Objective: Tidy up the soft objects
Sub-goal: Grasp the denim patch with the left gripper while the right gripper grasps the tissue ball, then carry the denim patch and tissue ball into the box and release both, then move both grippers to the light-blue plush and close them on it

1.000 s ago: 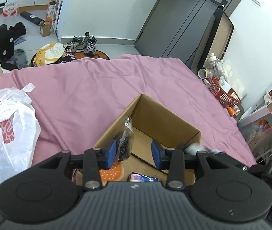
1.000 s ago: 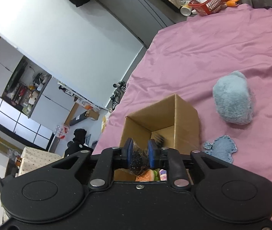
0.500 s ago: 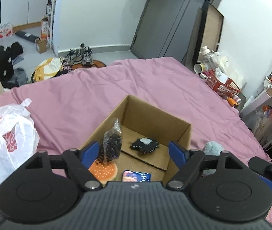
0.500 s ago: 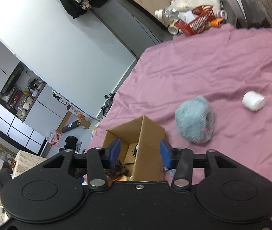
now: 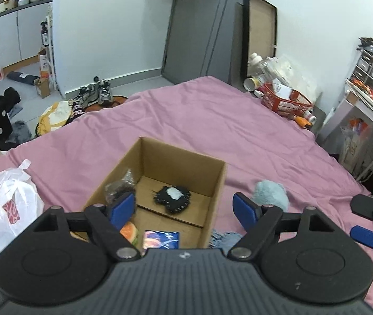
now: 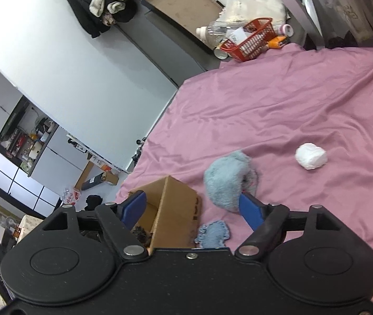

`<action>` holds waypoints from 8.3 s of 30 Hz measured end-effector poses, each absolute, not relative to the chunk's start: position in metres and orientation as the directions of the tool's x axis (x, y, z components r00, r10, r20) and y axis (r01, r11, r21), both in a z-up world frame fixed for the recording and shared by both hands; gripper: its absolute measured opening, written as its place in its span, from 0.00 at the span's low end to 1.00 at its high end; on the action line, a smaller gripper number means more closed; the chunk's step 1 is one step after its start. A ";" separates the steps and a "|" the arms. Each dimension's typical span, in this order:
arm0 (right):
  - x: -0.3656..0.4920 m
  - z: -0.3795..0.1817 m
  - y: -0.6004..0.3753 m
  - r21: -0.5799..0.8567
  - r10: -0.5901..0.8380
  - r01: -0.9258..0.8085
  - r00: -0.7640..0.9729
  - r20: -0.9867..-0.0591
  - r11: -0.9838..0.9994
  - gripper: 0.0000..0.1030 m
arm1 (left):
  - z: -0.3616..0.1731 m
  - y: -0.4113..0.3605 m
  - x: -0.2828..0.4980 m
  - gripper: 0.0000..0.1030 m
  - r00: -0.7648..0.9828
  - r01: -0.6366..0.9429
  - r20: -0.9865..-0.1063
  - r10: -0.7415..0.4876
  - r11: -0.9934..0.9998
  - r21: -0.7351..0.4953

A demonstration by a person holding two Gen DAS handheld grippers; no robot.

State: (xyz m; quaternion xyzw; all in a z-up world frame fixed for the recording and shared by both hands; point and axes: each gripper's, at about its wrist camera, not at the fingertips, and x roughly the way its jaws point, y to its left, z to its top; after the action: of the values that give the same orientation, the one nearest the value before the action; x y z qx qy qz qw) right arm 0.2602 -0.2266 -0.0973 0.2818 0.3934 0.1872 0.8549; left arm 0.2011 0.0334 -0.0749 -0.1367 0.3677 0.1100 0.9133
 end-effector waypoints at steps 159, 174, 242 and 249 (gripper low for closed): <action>0.276 -0.104 -0.102 0.299 0.474 -0.368 0.689 -0.548 0.881 0.42 | -0.121 0.097 0.262 0.18 0.692 -0.313 -0.722 0.015 0.907 -0.282; 0.283 -0.121 -0.075 0.348 0.548 -0.425 0.599 -0.584 0.835 0.44 | -0.120 0.125 0.262 0.48 0.709 -0.368 -0.704 0.028 0.867 -0.337; 0.324 -0.158 -0.273 0.710 0.574 -0.016 0.601 -0.556 0.704 0.34 | -0.127 -0.076 0.295 0.34 0.674 -0.264 -0.731 0.108 0.959 -0.102; 0.327 -0.162 -0.273 0.705 0.570 -0.007 0.595 -0.567 0.709 0.34 | -0.143 -0.080 0.312 0.32 0.644 -0.278 -0.753 0.133 0.958 -0.069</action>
State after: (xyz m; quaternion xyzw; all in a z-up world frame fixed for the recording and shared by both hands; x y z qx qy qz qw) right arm 0.3271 -0.2727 -0.1615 0.3393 0.4146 0.1744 0.8262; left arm 0.3121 -0.0798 -0.1426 -0.0893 0.4060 0.1137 0.9024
